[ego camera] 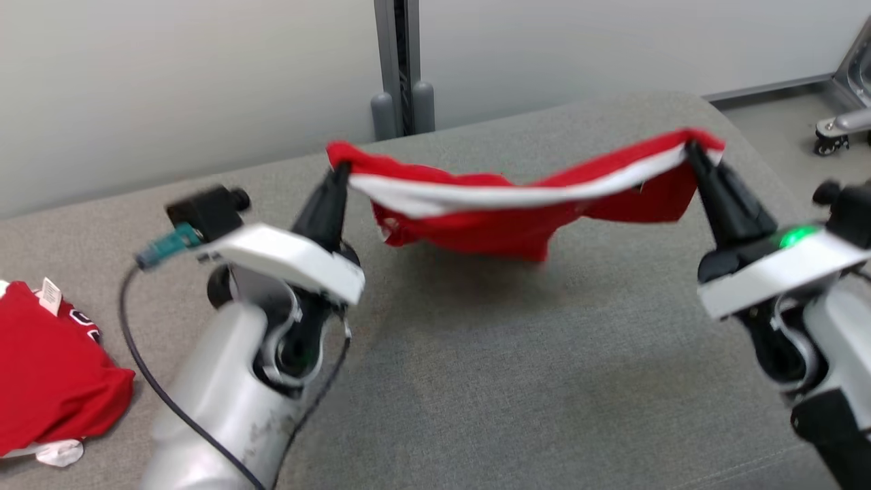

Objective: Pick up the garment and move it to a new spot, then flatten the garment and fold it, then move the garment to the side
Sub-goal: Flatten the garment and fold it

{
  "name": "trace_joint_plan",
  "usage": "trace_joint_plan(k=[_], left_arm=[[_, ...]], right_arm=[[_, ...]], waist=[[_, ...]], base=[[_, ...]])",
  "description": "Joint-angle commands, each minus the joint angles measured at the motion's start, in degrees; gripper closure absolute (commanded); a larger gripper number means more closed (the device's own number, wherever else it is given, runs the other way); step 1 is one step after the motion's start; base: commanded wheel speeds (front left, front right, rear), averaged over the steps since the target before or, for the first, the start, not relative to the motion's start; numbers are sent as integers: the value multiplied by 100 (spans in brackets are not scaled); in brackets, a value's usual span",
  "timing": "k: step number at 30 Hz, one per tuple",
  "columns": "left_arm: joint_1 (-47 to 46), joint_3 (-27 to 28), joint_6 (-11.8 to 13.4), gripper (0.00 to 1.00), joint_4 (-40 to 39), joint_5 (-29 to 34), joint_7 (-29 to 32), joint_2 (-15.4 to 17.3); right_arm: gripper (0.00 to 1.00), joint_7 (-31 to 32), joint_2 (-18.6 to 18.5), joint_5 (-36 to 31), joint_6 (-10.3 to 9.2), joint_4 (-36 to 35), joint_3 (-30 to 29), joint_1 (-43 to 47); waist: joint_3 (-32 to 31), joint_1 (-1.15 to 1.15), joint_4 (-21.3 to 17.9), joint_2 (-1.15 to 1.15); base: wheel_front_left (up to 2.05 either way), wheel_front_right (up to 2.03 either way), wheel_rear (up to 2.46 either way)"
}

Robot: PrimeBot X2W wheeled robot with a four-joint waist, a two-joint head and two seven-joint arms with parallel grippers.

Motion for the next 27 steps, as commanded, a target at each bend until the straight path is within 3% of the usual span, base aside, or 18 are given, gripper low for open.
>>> trace_joint_plan(k=[1, 14, 16, 21, 27], left_arm=[[-203, 129, 77, 100, -143, -172, 119, 27], [-1412, 573, 1042, 100, -1204, -1151, 1165, 11], [-1773, 542, 1295, 100, -1265, -1271, 1355, 7], [-2700, 499, 1656, 100, -998, -1092, 1563, 49], [-4046, 403, 1751, 100, -358, -671, 1509, 159]], right_arm=[[100, 72, -79, -66, 0, -28, -10, -187], [100, 860, -268, -374, 0, -161, -345, -1866], [100, 1085, -284, -337, 0, -132, -373, -2186], [100, 1379, -328, -147, 0, 53, -384, -2940], [100, 1234, -354, -48, 0, 482, -300, -4151]], waist=[[-132, 0, 7, 0], [-91, 0, 75, 0], [162, 0, 109, 0], [913, 0, 113, 0], [1959, 0, 56, 0]], base=[[0, 0, 0], [0, 0, 0], [0, 0, 0], [0, 0, 0], [0, 0, 0]])
